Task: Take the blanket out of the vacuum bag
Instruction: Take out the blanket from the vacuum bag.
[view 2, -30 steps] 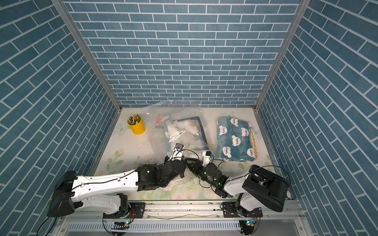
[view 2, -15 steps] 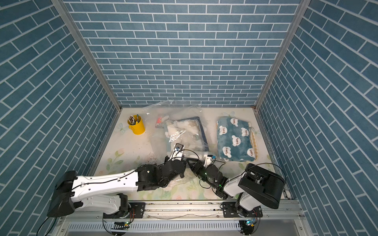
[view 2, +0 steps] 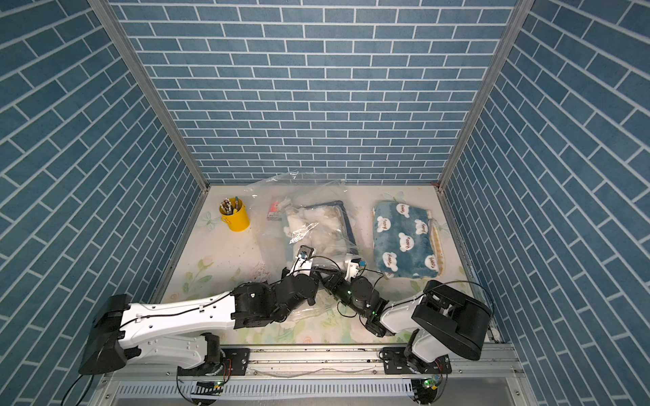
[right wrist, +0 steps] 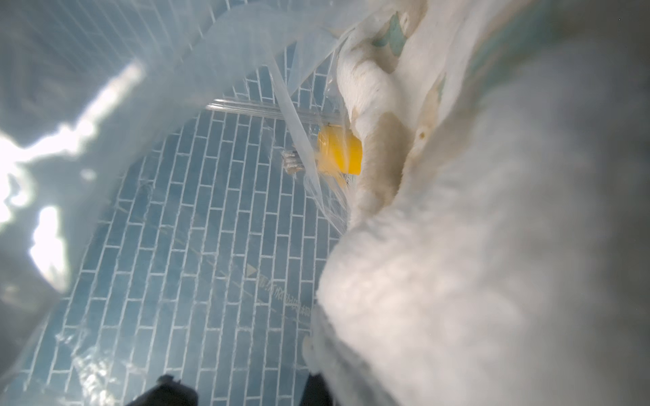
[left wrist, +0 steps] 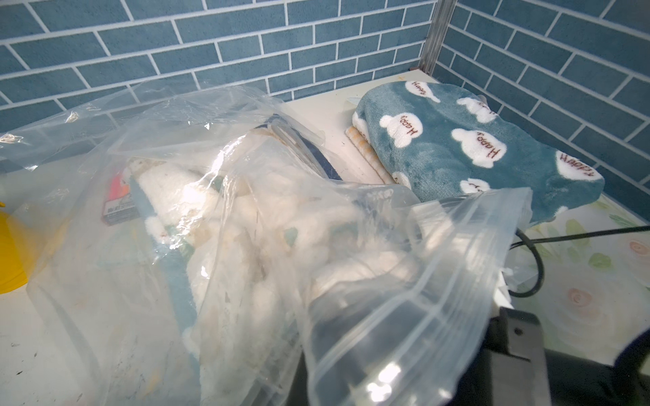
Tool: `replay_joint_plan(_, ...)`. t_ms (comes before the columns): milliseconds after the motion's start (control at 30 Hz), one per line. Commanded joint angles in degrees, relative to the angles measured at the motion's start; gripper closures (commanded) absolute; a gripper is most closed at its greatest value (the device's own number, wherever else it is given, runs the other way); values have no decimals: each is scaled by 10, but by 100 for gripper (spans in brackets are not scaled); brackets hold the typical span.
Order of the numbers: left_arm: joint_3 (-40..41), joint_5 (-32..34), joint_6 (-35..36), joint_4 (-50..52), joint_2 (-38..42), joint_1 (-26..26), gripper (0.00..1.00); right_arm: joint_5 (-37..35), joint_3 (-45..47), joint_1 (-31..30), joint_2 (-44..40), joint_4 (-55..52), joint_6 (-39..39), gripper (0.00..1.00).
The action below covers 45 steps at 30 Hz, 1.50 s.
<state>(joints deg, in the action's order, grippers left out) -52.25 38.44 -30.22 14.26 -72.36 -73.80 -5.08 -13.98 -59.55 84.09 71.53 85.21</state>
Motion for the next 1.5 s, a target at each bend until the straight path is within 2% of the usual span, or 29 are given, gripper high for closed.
replay_joint_plan(0, 3, 13, -1, 1, 11, -1, 100, 5, 4, 2, -1, 5, -17, 86)
replay_joint_plan(33, 2, 12, 0, 0, 9, -1, 100, 2, 7, 1, -1, 1, -16, 77)
replay_joint_plan(100, 0, 11, 1, -2, 8, -1, 100, -2, 13, 1, -1, -1, -8, 65)
replay_joint_plan(333, -8, 9, 9, -2, 3, 0, 100, -4, 20, 2, 3, -5, 8, 48)
replay_joint_plan(667, -2, 8, 10, -9, 2, -1, 100, 1, 26, 1, -8, -43, 17, 45)
replay_joint_plan(933, 1, 2, 13, -17, 0, -1, 100, -9, 29, 1, -50, -119, -1, 45)
replay_joint_plan(1200, 0, -2, 13, -18, -5, -1, 100, -6, 16, 1, -37, -120, -4, 44)
replay_joint_plan(1467, 0, -2, 14, -21, -1, -1, 100, -8, 2, 8, 11, -32, 2, 44)
